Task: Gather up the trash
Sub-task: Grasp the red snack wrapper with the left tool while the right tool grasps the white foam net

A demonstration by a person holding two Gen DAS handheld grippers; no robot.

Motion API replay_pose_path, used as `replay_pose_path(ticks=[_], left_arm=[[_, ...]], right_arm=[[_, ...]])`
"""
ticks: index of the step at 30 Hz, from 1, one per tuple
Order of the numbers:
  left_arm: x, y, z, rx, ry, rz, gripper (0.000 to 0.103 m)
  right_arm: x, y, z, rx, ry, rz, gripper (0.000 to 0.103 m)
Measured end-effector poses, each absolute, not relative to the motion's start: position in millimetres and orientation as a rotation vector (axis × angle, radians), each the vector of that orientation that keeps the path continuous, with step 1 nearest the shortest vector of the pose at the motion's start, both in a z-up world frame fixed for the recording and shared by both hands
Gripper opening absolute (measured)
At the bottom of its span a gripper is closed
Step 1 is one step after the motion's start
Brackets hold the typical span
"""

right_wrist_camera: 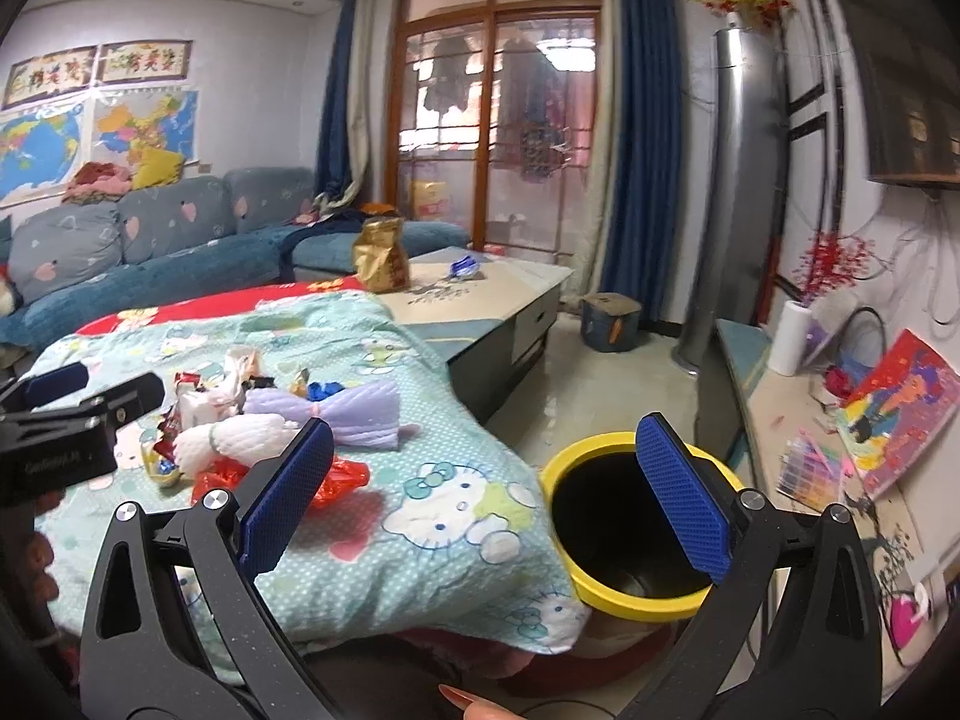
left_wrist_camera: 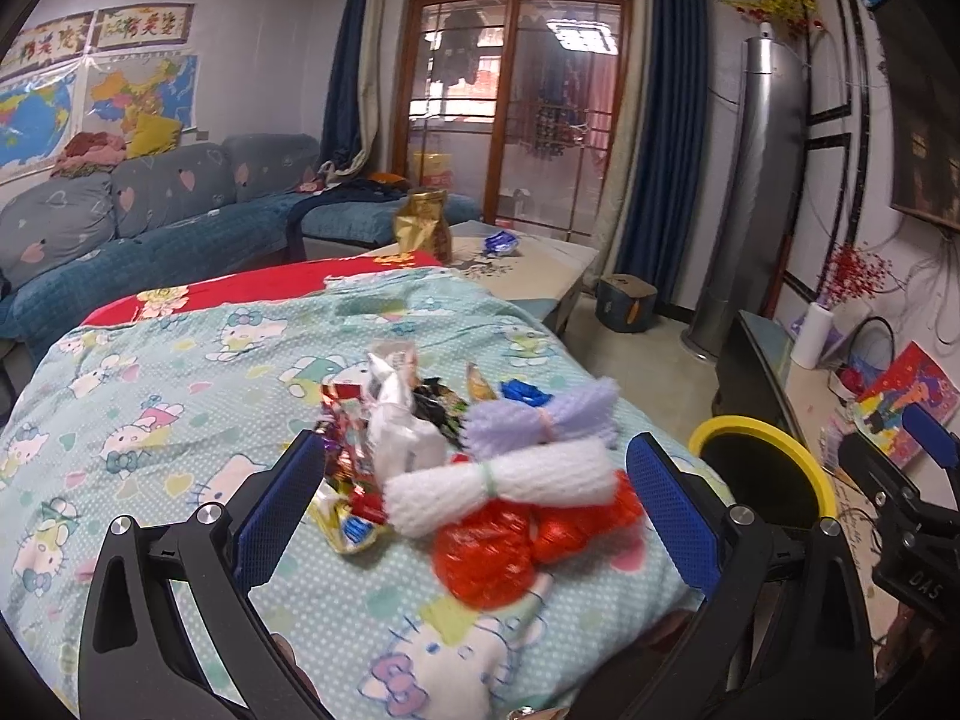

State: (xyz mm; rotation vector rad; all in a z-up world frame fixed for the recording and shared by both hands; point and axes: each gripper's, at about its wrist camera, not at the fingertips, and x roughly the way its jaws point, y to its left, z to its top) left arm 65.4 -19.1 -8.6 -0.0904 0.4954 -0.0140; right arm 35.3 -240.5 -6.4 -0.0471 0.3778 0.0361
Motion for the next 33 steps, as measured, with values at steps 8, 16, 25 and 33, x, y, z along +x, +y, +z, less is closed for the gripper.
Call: replay_pose_path(ticks=[8, 16, 25, 33], left_arm=[[102, 26, -16, -0.110, 0.543, 0.061, 0.097], [130, 78, -37, -0.173, 0.608, 0.064, 0.097], [163, 102, -59, -0.300, 0.725, -0.017, 0.095], [195, 101, -75, -0.362, 0.832, -0.079, 0.072]], right_arm=[[72, -206, -15, -0.083, 0.449, 0.211, 0.093], [95, -160, -30, -0.146, 0.527, 0.374, 0.085], [113, -140, -47, -0.159, 0.631, 0.474, 0.068], [125, -134, -57, -0.155, 0.706, 0.537, 0.050]])
